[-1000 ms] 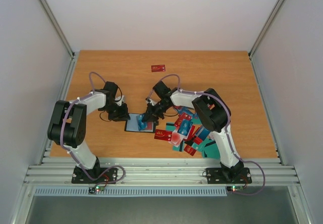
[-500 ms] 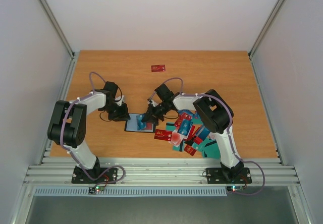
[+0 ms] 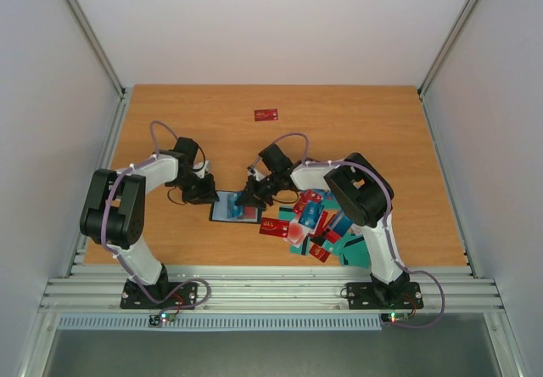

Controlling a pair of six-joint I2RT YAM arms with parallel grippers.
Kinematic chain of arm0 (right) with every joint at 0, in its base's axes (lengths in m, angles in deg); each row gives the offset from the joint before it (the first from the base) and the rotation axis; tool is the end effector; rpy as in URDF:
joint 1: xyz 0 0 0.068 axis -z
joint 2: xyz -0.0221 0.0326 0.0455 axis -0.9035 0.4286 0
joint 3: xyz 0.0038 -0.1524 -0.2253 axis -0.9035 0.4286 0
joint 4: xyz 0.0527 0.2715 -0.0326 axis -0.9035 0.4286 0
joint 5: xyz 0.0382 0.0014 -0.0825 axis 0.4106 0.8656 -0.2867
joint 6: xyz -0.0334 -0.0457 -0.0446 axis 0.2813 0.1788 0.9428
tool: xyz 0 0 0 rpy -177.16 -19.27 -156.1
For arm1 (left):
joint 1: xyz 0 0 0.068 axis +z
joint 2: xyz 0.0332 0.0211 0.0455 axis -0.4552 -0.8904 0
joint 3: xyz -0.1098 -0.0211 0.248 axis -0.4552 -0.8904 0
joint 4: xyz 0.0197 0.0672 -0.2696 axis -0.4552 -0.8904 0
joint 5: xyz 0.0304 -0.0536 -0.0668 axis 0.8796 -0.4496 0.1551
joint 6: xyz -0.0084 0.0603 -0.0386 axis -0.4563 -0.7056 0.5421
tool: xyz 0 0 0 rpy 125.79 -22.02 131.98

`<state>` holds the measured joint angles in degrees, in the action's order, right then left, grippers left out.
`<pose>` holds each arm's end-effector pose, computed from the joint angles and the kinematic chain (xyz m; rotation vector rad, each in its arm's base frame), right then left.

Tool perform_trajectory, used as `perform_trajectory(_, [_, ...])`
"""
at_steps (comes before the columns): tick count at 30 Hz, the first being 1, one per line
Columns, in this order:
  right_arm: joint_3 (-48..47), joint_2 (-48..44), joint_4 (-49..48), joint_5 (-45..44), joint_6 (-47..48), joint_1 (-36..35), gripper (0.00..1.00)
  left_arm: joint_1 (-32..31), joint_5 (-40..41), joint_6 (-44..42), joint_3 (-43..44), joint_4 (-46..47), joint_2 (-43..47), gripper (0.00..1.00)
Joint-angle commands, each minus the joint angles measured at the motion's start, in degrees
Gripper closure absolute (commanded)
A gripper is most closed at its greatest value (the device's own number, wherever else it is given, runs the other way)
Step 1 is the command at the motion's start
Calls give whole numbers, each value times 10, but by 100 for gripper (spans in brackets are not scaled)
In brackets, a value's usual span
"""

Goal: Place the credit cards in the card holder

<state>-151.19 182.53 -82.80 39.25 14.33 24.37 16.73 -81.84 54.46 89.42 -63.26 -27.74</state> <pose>0.3081 0.3203 0.0729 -0.7569 2.6161 1.5011 0.2954 -0.0796 0.1077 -0.1417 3.0400 -0.7051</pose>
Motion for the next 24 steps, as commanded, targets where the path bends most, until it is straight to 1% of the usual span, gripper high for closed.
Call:
perform_trajectory(1, [23, 8, -3, -79, -26, -9, 99, -5, -5, -6, -18, -31, 2, 77])
perform_trajectory(10, [34, 17, -37, -80, -52, -14, 99, -5, -8, -7, -18, -33, 1, 77])
perform_trajectory(17, [24, 23, -34, -80, -57, -20, 97, -5, -7, -4, -18, -34, 1, 77])
perform_trajectory(19, [22, 23, -27, -79, -56, -20, 96, -5, -6, -4, -18, -34, 1, 77])
perform_trajectory(24, [14, 19, 9, -79, -39, -20, 88, -5, -5, -1, -18, -32, 1, 77])
